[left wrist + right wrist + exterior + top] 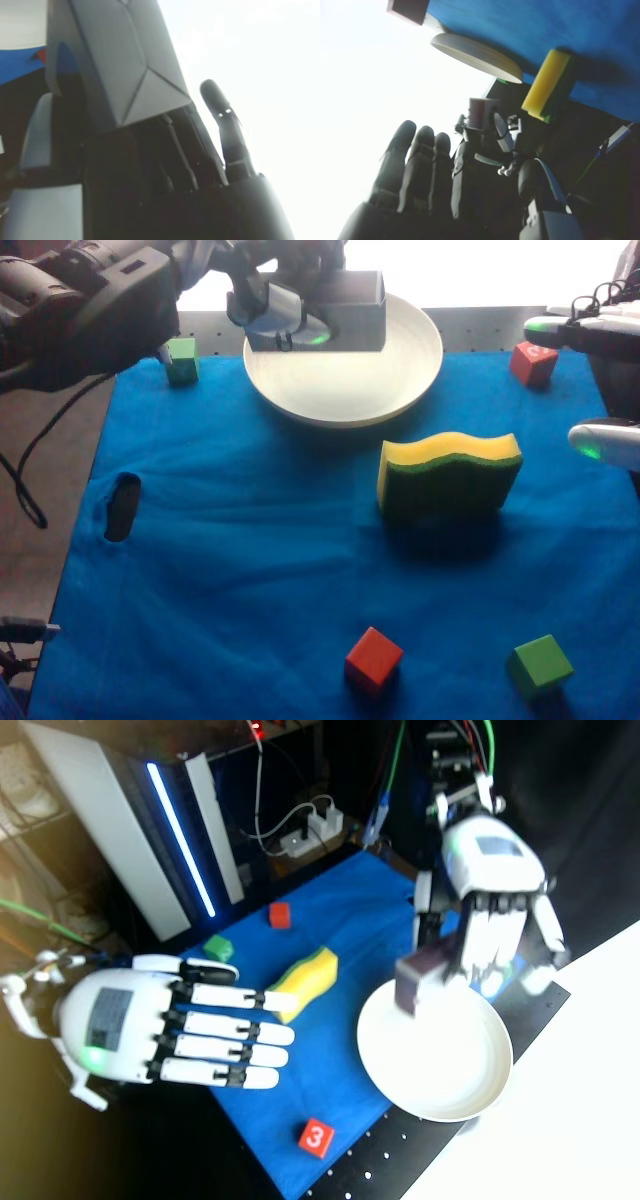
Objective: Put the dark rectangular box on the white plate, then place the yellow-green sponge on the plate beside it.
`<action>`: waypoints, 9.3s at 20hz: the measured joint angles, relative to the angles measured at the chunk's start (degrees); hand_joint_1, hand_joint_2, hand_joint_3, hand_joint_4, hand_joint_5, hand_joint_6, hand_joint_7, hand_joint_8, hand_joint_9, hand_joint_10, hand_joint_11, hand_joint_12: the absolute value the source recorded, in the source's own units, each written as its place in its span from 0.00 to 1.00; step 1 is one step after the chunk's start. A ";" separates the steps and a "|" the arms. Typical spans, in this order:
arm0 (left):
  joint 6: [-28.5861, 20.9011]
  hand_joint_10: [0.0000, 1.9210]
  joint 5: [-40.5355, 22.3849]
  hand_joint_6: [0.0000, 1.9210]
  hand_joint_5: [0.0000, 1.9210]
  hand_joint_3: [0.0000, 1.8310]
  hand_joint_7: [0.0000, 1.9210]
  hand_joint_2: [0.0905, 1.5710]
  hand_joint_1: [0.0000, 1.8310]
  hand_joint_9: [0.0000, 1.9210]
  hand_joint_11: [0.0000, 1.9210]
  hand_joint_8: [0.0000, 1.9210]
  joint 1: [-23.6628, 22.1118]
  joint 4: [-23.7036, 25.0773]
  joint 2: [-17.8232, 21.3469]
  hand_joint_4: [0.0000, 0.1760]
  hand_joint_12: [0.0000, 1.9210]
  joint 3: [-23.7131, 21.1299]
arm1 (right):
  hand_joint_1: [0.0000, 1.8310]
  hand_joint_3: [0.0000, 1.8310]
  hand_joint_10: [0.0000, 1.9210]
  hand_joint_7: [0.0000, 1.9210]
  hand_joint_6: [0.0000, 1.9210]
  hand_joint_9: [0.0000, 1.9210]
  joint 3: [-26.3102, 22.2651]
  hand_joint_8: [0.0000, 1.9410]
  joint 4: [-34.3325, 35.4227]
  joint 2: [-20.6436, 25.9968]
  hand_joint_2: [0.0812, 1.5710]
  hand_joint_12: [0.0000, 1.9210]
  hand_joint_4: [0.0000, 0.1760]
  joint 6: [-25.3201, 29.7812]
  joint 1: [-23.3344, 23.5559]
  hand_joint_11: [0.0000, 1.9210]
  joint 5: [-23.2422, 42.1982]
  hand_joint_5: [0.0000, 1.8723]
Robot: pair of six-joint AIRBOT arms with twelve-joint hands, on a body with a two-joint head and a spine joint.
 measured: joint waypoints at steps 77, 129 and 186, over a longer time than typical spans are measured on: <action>-4.96 0.00 -49.18 0.00 0.11 0.00 0.05 0.57 0.49 0.00 0.00 0.00 43.06 -20.24 30.82 0.25 0.00 -38.34 | 0.30 0.00 0.00 0.00 0.00 0.00 15.87 0.00 -7.04 -18.71 0.53 0.00 1.00 4.09 25.90 0.00 -18.08 0.00; -6.75 0.00 -51.87 0.00 0.10 0.00 0.08 0.57 0.48 0.03 0.02 0.00 45.11 -20.94 30.91 0.15 0.01 -39.04 | 0.63 0.00 0.70 0.36 0.46 0.34 14.91 0.54 -41.86 -19.08 0.68 0.80 0.00 -1.64 30.77 0.32 -38.05 0.55; -15.85 0.00 -61.90 0.00 0.05 0.00 0.03 0.57 0.27 0.01 0.03 0.00 45.70 -17.97 29.97 0.61 0.01 -38.34 | 0.44 0.00 0.01 0.03 0.00 0.02 -6.56 0.01 16.48 -2.97 0.47 0.00 1.00 -2.16 -1.95 0.00 21.09 0.00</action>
